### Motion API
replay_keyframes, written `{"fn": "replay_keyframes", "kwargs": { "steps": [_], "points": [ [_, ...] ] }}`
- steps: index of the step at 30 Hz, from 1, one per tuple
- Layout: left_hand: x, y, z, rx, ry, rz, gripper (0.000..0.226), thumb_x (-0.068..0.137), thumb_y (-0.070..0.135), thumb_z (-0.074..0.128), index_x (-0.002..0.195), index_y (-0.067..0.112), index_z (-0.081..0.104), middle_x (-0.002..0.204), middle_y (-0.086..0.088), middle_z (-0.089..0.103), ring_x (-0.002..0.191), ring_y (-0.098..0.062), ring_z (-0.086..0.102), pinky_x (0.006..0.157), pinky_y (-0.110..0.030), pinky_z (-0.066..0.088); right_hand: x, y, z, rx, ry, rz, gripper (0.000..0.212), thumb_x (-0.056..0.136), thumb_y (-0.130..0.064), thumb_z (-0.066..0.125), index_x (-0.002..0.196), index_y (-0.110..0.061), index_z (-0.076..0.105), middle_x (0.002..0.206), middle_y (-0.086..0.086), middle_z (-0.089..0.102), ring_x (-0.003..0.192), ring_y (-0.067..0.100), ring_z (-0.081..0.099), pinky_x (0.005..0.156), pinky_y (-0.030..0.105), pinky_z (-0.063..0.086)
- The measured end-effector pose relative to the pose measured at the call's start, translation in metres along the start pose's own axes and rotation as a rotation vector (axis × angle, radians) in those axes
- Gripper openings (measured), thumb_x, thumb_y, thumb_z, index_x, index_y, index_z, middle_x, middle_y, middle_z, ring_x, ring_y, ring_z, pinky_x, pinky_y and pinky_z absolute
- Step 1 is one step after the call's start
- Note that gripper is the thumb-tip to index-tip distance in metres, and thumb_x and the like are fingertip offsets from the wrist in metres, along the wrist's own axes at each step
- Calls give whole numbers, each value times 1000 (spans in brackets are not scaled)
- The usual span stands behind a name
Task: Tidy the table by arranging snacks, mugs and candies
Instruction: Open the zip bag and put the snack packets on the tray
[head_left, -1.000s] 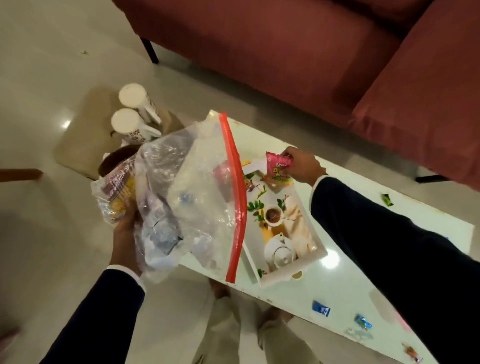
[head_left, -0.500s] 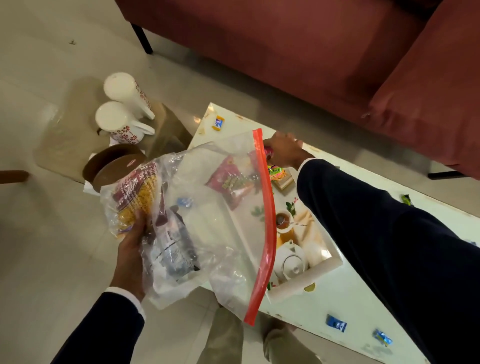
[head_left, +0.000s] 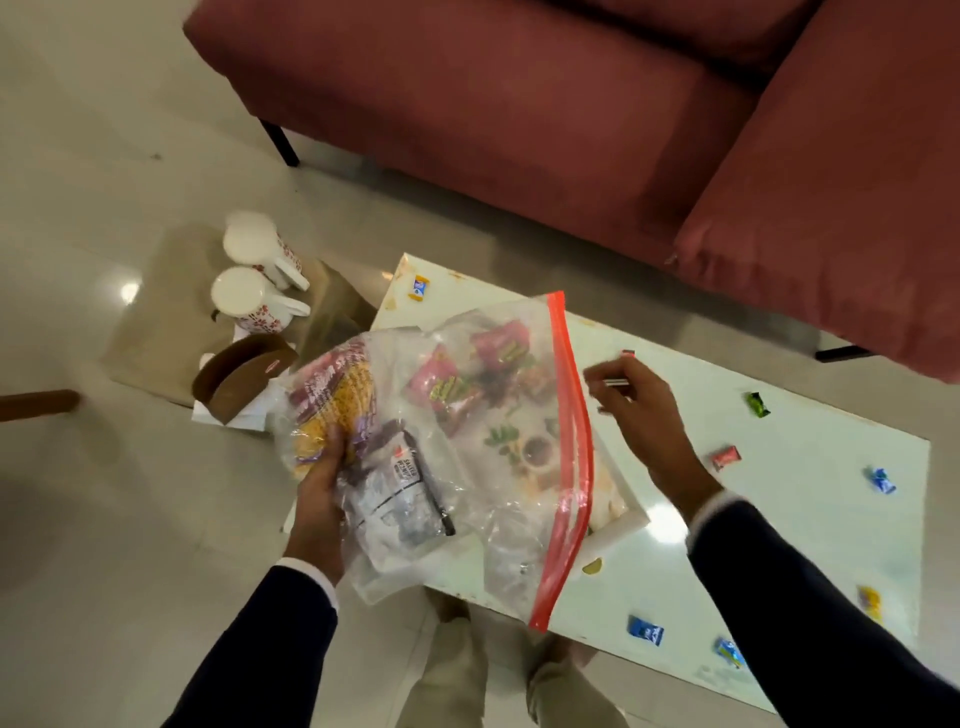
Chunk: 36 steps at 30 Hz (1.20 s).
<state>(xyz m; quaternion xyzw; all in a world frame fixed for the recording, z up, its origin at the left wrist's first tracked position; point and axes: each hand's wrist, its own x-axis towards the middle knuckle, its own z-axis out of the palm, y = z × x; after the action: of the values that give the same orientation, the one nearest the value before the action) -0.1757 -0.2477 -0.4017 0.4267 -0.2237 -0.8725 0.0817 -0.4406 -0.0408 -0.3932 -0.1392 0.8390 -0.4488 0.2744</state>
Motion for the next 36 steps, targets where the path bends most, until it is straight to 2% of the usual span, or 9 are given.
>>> {"fn": "replay_keyframes", "kwargs": {
  "steps": [4,10,15,18,21,24,30,33,36],
  "points": [
    [-27,-1,57,52,7,-15,55,98,54,54,134,14,65,137,-16,63,125,-34,62,93,-48,58,-95,-53,-67,263,-55,-54,14,92,-8,65,99,-18,71,91,4,73,79,22,69,70,33,59],
    [-82,-14,151,151,-85,-33,45,96,48,58,123,15,73,133,-18,66,118,-36,67,82,-46,61,-170,-108,-157,472,-178,-111,20,86,1,71,102,-9,74,100,17,75,91,31,74,79,32,59],
    [-126,-32,219,328,-146,21,48,92,52,64,122,16,73,132,-18,66,122,-39,63,111,-58,42,-203,-134,-188,430,-480,-62,35,94,-35,68,122,-14,67,123,14,69,108,35,71,87,42,59],
    [-147,-42,251,427,-209,74,54,68,67,79,102,25,81,118,-14,74,105,-31,73,97,-49,56,-212,-140,-195,160,-315,-78,31,94,-42,60,117,-23,66,108,5,75,83,19,75,67,33,59],
    [-159,-52,272,421,-314,78,50,56,72,84,91,37,82,102,-5,79,91,-24,77,68,-35,63,-218,-135,-202,-102,-195,-101,36,87,-41,74,116,-24,61,96,-8,70,75,6,67,72,29,58],
    [-159,-58,283,395,-348,47,57,61,68,84,104,30,80,114,-10,76,102,-30,74,72,-41,62,-224,-128,-202,-203,-220,-99,35,80,-46,79,105,-28,61,90,-16,61,79,1,58,69,13,48],
    [-157,-65,294,429,-274,164,61,74,65,78,117,23,75,124,-17,71,113,-41,68,96,-57,54,-229,-111,-210,22,-227,-183,13,85,-25,77,91,-34,70,84,-17,70,75,-7,66,69,14,49],
    [-150,-54,285,413,-206,227,58,75,64,76,116,23,76,114,-17,74,95,-39,71,92,-56,51,-228,-101,-226,240,-116,-170,15,87,-19,78,102,-15,78,90,-1,78,84,12,75,70,26,60],
    [-141,-46,270,351,-172,207,73,80,60,68,133,10,62,121,-22,68,89,-37,68,89,-53,51,-231,-92,-242,463,-28,-101,16,91,-23,75,106,-16,74,92,5,78,83,21,76,66,35,62]
  ]
}}
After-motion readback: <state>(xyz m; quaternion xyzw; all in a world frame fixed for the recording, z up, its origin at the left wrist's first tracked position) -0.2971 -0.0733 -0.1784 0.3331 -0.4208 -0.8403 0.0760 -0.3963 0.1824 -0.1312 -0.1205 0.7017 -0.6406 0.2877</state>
